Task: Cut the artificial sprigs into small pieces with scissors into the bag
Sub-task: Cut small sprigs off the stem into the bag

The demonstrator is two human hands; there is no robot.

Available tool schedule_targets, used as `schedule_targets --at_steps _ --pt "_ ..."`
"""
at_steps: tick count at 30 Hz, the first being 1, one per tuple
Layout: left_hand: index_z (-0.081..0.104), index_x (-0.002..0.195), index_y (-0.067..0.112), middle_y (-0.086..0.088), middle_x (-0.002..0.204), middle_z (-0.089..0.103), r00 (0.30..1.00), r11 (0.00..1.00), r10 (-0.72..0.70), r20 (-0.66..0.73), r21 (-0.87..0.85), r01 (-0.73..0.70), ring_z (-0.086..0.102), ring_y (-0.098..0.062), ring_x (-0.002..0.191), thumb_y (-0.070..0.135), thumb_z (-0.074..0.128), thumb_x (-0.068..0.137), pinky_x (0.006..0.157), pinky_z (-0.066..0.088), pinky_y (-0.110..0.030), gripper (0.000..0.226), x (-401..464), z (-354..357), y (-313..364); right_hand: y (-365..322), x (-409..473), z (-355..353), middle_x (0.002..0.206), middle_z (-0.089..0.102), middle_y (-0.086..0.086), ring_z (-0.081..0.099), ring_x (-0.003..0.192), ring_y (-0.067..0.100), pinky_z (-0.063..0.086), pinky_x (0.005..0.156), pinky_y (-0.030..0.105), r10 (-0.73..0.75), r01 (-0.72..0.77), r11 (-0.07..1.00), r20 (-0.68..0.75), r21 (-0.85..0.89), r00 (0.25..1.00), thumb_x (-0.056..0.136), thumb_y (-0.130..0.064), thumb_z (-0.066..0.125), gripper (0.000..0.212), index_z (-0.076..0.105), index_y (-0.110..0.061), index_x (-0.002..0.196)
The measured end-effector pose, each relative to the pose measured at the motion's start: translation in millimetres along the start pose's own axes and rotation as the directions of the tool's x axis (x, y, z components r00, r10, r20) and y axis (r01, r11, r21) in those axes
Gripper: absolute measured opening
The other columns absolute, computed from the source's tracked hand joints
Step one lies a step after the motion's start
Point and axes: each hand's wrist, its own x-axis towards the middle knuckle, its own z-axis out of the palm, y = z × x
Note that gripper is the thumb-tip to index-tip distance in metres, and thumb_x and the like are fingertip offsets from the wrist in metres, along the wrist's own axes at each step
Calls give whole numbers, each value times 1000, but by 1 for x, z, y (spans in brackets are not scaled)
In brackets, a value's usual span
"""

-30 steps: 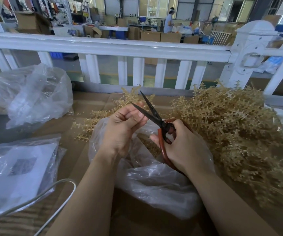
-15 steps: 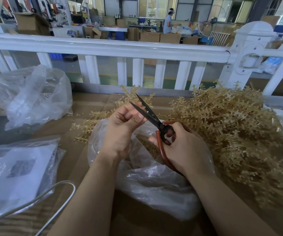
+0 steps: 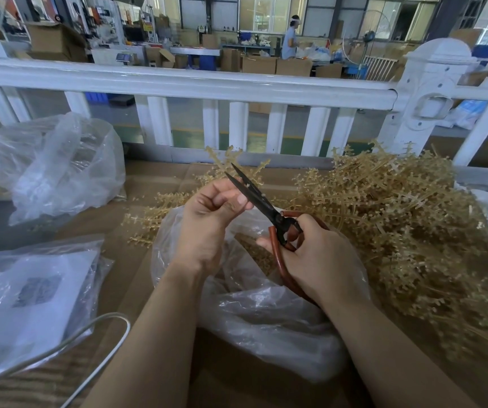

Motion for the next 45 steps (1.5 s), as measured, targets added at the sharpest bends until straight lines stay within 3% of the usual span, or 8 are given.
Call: schedule_targets --at_steps 4,8,11,16,26,34,41,45 --pt "53 95 -23 -23 86 57 1000 994 6 -8 111 -5 60 -21 75 -14 58 86 85 53 -33 14 -1 1 -1 1 1 2 73 55 -20 55 62 2 40 48 21 16 -17 1000 -22 -15 1000 74 -98 34 64 40 -36 85" --pt "56 99 -19 -18 85 63 1000 994 10 14 106 -11 62 -21 75 -7 63 81 84 55 -33 22 -4 5 1 1 2 2 74 54 -19 58 64 5 46 51 26 33 -34 999 -19 -9 999 71 -99 29 65 36 -36 84" --pt "54 100 -23 -20 89 62 1000 997 7 15 77 -9 61 -23 77 -2 64 79 85 54 -33 31 -4 5 1 0 1 1 69 52 -22 52 60 -2 41 49 21 19 -19 1000 -29 1 999 70 -100 25 66 36 -37 83" --pt "58 96 -15 -18 84 60 998 994 -6 59 112 -1 59 -23 77 -10 59 86 87 52 -34 11 -3 2 1 0 0 1 70 57 -23 58 67 3 44 54 23 5 -5 1000 -30 11 1000 70 -102 23 70 42 -37 84" --pt "59 92 -7 -15 78 60 995 997 -7 97 80 0 57 -21 75 -6 61 84 87 51 -33 8 -2 0 2 -1 1 -2 73 61 -22 52 62 -1 33 51 12 -30 30 1000 -22 5 999 71 -101 22 74 51 -38 96" --pt "61 91 -4 -14 75 62 996 999 1 88 52 -5 60 -18 71 -2 63 81 82 52 -28 11 -2 -1 1 -2 0 -2 70 63 -19 57 61 -1 39 51 11 -19 20 999 -19 39 1000 72 -97 30 69 54 -34 89" --pt "59 87 -3 -14 76 62 991 985 21 130 168 -43 62 -14 71 -15 58 87 77 53 -25 11 -2 -1 0 0 1 1 62 50 -24 50 57 -1 39 48 17 -22 24 999 -83 21 996 76 -96 34 62 47 -36 83" --pt "58 93 -7 -16 77 61 990 986 18 138 161 -41 61 -15 72 -15 57 87 79 54 -26 10 -2 -2 -1 2 0 4 62 50 -25 60 64 7 52 57 26 -28 30 999 -93 26 995 74 -99 25 65 44 -37 81"
